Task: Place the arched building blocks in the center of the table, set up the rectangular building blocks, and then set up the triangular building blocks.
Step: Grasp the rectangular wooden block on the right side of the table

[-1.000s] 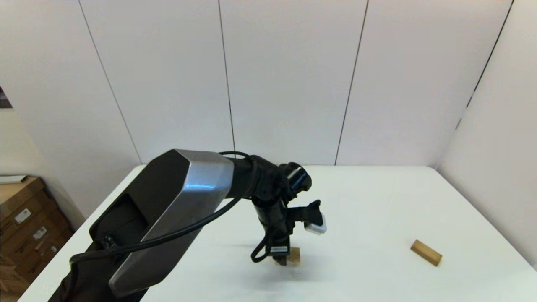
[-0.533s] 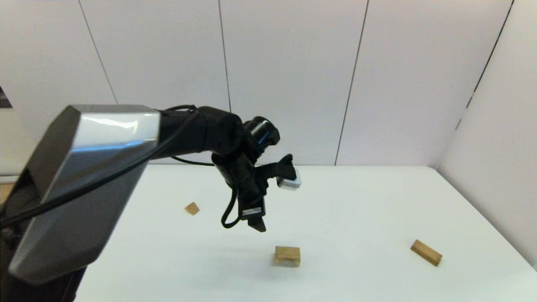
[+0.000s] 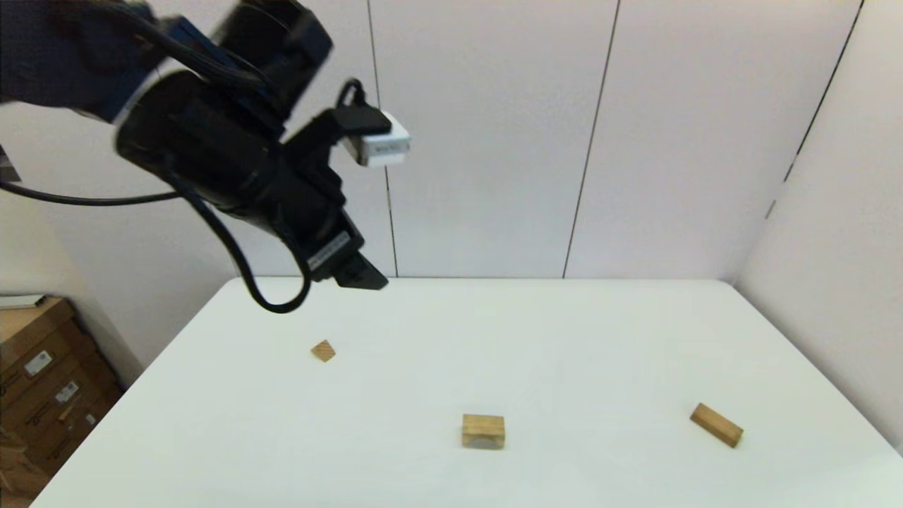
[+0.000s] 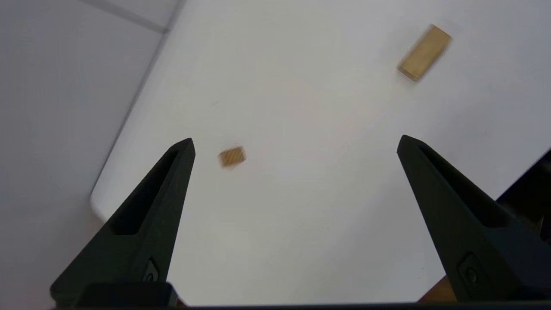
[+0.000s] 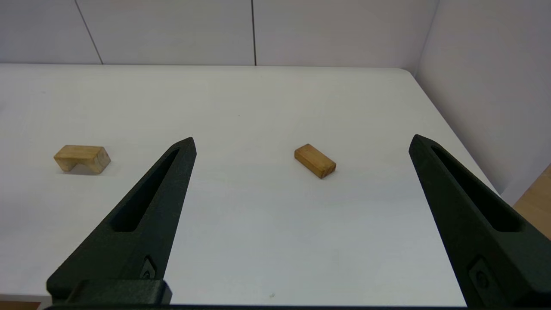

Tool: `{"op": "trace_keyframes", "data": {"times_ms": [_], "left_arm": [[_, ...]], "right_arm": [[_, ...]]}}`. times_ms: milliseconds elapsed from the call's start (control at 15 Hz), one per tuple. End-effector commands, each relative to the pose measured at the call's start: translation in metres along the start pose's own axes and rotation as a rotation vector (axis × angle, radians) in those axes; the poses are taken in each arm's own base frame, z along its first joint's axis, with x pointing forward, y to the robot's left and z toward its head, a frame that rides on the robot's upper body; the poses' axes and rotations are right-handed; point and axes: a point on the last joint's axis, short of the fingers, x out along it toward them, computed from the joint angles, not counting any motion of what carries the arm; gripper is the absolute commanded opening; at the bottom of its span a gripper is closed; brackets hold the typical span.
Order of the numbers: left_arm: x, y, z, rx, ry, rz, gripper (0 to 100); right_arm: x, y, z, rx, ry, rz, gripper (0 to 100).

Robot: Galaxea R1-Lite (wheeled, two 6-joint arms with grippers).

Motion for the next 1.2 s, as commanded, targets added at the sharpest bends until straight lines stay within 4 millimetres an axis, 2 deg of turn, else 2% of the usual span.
{"op": "trace_keyframes", "data": {"times_ms": [67, 267, 400, 600, 800, 933, 1200], "left_arm": [[-0.14, -0.007, -0.084, -0.229, -0.104, 0.312, 100], [-0.191, -0.041, -0.151, -0.257, -0.151, 0.435, 100], [-0.205, -0.073, -0.196, -0.315, -0.173, 0.502, 100], [-0.208, -0.115, -0.244, -0.369, -0.264, 0.621, 100], [-0.19, -0.153, -0.288, -0.37, -0.317, 0.664, 100], [-0.182, -0.164, -0.304, -0.375, -0.335, 0.67, 100], [-0.181, -0.168, -0.3, -0.468, -0.335, 0.722, 100]], "right_arm": [[0.0, 0.0, 0.0, 0.0, -0.001, 0.001, 100], [0.0, 0.0, 0.0, 0.0, -0.001, 0.001, 100], [0.0, 0.0, 0.0, 0.0, 0.001, 0.001, 100], [0.0, 0.0, 0.0, 0.0, -0.001, 0.001, 100], [0.0, 0.0, 0.0, 0.0, -0.001, 0.001, 100], [0.0, 0.0, 0.0, 0.0, -0.001, 0.001, 100], [0.0, 0.0, 0.0, 0.0, -0.001, 0.001, 100]]}}
